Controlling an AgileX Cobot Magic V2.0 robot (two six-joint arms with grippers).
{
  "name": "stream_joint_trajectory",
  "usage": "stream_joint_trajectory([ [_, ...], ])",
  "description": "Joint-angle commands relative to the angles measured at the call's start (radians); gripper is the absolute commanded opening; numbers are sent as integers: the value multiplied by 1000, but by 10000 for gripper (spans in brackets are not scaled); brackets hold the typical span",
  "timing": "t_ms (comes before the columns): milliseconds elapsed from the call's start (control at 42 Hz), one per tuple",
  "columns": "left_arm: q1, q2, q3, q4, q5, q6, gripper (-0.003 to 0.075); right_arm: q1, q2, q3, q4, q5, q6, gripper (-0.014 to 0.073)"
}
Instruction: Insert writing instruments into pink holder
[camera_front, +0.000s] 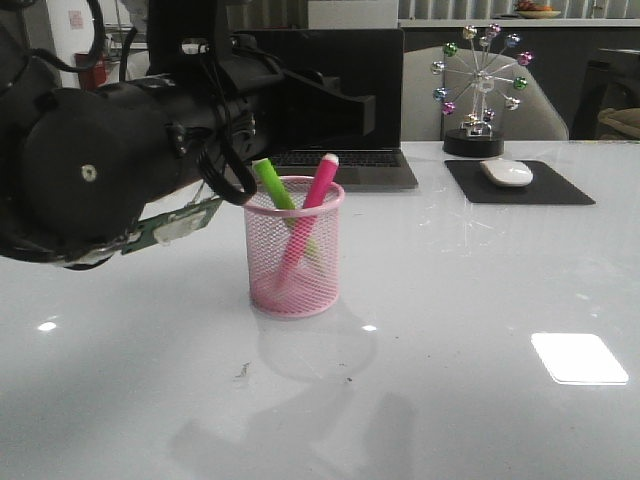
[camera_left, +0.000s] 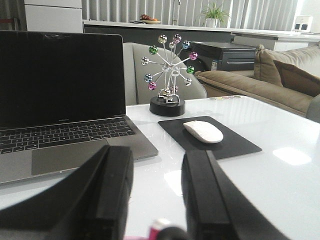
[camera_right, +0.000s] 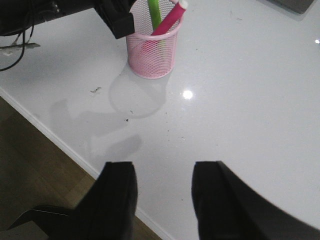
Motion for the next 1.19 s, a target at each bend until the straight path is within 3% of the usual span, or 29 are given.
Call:
stream_joint_trajectory([
  [0, -9, -49, -29, 7, -101, -12, 342, -3, -4, -28, -2, -63, -8, 398],
  [95, -5, -104, -29, 7, -23, -10, 342, -3, -4, -28, -2, -63, -8, 398],
  [166, 5, -179, -29, 7, 120, 17, 342, -3, -4, -28, -2, -63, -8, 398],
  [309, 64, -373, -84, 7, 639, 190, 342, -3, -4, -28, -2, -63, -8, 398],
  [428, 134, -509, -150, 13, 1049, 202, 342, -3, -4, -28, -2, -63, -8, 398],
  [547, 197, -627, -197, 88, 1345, 202, 342, -3, -4, -28, -2, -63, -8, 398],
  [832, 270, -852, -173, 225, 1707, 202, 342, -3, -4, -28, -2, -63, -8, 398],
  [1165, 270, -1165, 44, 302, 1841, 202, 342, -3, -4, -28, -1, -70, -8, 398],
])
